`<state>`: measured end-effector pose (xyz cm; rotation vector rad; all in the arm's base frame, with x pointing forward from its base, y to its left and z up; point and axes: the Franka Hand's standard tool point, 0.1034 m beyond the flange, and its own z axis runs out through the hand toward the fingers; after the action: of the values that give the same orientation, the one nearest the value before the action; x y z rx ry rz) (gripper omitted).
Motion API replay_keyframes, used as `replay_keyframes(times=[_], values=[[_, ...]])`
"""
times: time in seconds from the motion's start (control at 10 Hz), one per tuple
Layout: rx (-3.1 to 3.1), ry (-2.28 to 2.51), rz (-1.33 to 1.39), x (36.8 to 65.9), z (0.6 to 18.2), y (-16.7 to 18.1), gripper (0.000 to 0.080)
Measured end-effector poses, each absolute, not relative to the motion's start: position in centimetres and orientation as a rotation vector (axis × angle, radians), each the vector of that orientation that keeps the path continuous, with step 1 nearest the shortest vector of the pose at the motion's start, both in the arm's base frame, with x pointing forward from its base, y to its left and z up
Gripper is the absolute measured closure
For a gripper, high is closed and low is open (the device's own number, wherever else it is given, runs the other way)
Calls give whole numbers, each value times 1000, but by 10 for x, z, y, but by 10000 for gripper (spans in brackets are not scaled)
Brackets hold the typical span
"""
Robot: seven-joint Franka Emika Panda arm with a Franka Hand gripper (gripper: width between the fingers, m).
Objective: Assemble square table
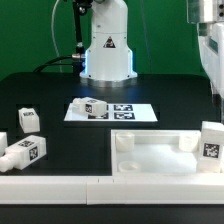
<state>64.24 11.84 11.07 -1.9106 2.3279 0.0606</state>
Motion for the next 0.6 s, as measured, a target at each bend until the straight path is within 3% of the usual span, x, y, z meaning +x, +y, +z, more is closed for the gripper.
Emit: replay_keyframes(times=[0.4, 0.6], values=[[-1998, 2260, 63, 640, 112, 116, 150], [-2151, 2123, 68, 623, 116, 110, 150]])
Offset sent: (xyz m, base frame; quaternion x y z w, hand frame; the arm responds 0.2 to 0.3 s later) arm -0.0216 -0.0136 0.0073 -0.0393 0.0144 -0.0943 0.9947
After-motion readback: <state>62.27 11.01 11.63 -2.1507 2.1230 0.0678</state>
